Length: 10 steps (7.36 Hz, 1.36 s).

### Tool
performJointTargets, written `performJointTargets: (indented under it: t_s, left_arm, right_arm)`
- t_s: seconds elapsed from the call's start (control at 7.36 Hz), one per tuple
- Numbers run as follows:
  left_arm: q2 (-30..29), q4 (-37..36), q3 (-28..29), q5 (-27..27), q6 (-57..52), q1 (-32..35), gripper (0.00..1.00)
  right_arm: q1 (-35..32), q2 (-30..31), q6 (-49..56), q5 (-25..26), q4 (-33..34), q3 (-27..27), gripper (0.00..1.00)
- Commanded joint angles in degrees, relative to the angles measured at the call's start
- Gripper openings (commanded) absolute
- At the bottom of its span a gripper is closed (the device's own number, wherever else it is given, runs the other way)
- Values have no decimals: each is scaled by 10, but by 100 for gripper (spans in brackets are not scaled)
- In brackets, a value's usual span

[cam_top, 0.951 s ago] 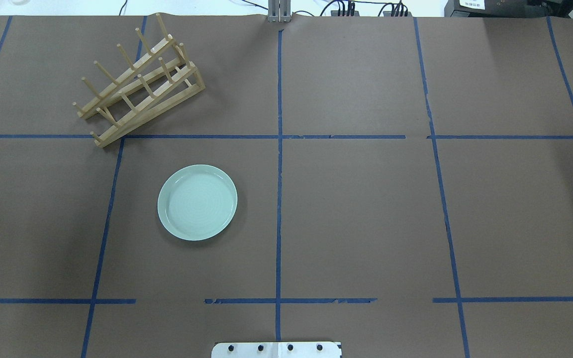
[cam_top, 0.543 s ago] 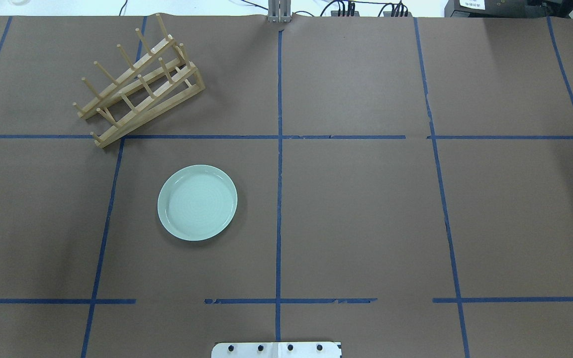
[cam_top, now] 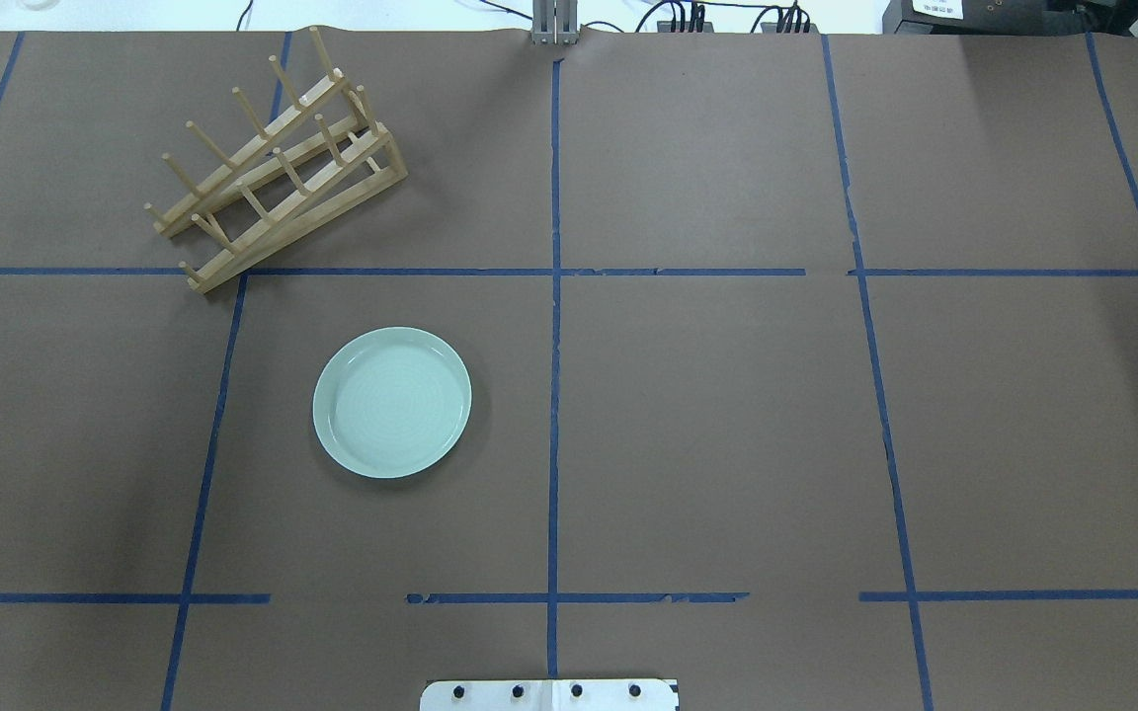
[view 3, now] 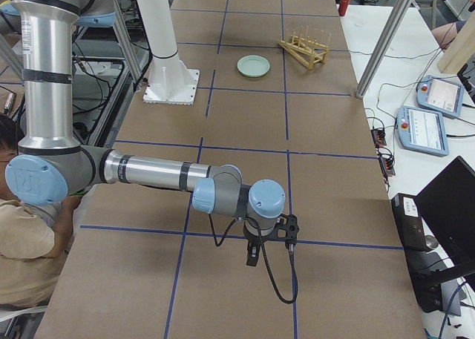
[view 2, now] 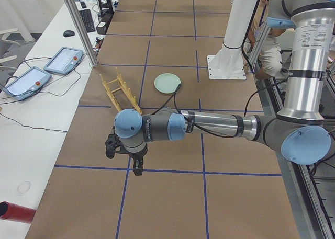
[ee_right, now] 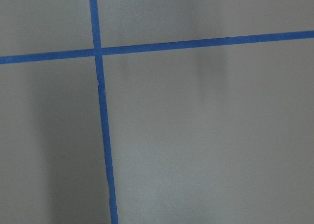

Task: Place plate on table

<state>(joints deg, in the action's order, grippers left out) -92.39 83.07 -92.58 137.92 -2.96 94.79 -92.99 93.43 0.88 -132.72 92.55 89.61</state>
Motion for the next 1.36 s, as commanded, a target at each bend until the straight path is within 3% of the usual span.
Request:
performJointTargets:
  t_s: [0.0, 1.22]
  left_arm:
    - [1, 41, 4, -5, 0, -2, 100]
    - [1, 59, 20, -5, -1, -3, 100]
  right_arm:
    - [0, 0, 0, 0, 0, 0, 100]
    - [0, 0, 0, 0, 0, 0, 100]
